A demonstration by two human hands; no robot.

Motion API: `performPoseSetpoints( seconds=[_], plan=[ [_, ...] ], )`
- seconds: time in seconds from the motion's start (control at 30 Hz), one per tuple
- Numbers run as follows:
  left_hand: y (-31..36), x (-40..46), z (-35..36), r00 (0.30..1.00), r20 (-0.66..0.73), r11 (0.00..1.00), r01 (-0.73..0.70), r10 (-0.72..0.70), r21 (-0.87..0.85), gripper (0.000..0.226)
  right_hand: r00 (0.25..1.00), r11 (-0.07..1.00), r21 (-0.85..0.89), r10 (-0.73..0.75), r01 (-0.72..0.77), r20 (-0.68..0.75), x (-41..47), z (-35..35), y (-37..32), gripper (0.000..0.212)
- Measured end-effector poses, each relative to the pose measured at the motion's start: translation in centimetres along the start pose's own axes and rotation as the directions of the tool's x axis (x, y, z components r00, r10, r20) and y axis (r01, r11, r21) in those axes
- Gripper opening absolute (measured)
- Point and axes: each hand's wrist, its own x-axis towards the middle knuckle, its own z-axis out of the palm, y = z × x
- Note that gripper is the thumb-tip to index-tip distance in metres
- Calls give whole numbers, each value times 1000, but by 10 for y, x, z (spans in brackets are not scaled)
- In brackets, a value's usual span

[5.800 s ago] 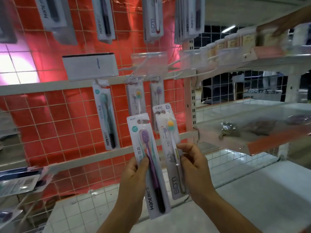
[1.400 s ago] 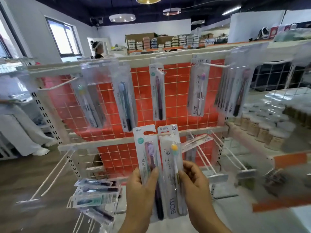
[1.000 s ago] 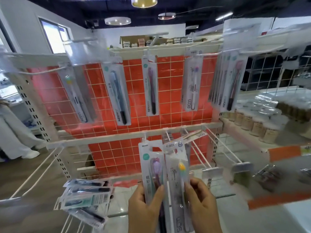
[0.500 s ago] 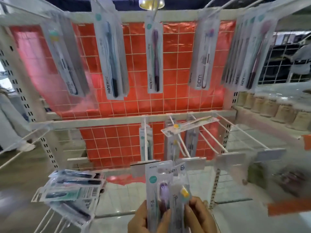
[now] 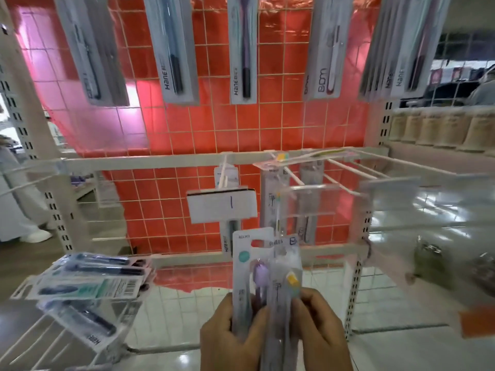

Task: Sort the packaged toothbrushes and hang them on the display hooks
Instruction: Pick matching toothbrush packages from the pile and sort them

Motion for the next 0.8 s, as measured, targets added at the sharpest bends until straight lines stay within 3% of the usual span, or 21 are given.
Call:
performPoseSetpoints(
  seconds=[0.07, 0.2, 0.4, 0.63, 0.8],
  plan=[
    [-17, 0, -4, 996, 79, 999, -35, 32, 36, 32, 999, 999, -34, -38, 38, 9, 5, -4, 13, 19],
    [-48, 15, -8, 994, 80, 990, -87, 78, 112, 22, 992, 992, -50, -113, 116, 54, 11, -4, 28, 18],
    [-52, 16, -13, 964, 193, 982, -187, 182, 4, 10, 966, 966, -33, -254, 256, 56, 13, -2, 39, 17],
    [-66, 12, -20, 984, 104, 986, -138, 147, -91, 6, 943, 942, -56, -332, 332, 8, 5, -3, 42, 19],
    [-73, 3, -24, 983, 127, 986, -118, 133, -116, 3, 930, 929, -79, -364, 361, -40, 8, -6, 37, 23]
  ],
)
